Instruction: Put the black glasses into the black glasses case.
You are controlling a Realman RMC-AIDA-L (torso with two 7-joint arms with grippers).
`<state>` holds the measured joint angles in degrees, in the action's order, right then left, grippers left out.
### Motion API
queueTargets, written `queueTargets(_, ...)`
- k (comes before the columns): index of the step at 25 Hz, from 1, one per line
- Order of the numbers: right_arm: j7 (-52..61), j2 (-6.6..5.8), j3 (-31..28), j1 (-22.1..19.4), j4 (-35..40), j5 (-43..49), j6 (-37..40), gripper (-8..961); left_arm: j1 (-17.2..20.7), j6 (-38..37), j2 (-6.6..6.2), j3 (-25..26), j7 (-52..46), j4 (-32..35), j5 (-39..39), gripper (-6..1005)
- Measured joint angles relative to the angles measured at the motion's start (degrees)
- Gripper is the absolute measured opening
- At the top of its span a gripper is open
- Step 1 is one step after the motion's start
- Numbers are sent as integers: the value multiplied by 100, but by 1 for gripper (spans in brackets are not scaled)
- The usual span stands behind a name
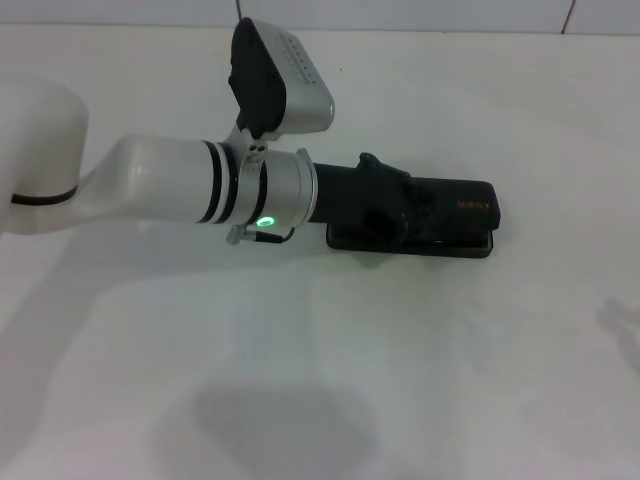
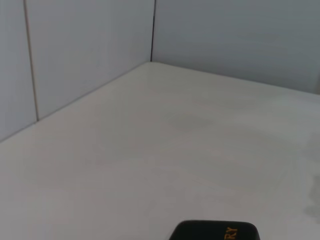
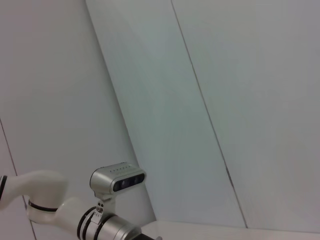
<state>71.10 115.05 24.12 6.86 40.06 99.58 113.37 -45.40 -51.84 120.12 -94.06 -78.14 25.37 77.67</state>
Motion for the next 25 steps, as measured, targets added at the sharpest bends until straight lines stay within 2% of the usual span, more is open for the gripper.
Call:
queueTargets(10,-22,0,31,-1,-17,-1,0,234,107,-201,2,-77,41,122,-33,225)
queueTargets(14,-24,-1,31,-40,-12,0,14,237,485,-845,-17,-37,-61,999,-48,226)
queueTargets(16,-25,-4,30,-40,7,8,67,239,667,-1377,-106,9,-250,1489,-21,226)
queueTargets(19,-82,-1,122,85,2,20,152,241,1043,-2555,-331,482,-363,2077,-33,232)
queueTargets(21,-168,11,378,271,-39,-63,220,243,1282,-3342,-371,1029,-192,2191,-30,236)
queueTargets(24,-170,22,863,659,-116,-149,249,245,1560,-4293,-403,1930,-118,2216,120,355)
queueTargets(25,-167,29,1074,866,-157,-175,249,246,1631,-4481,-454,2165,-178,2198,203,394)
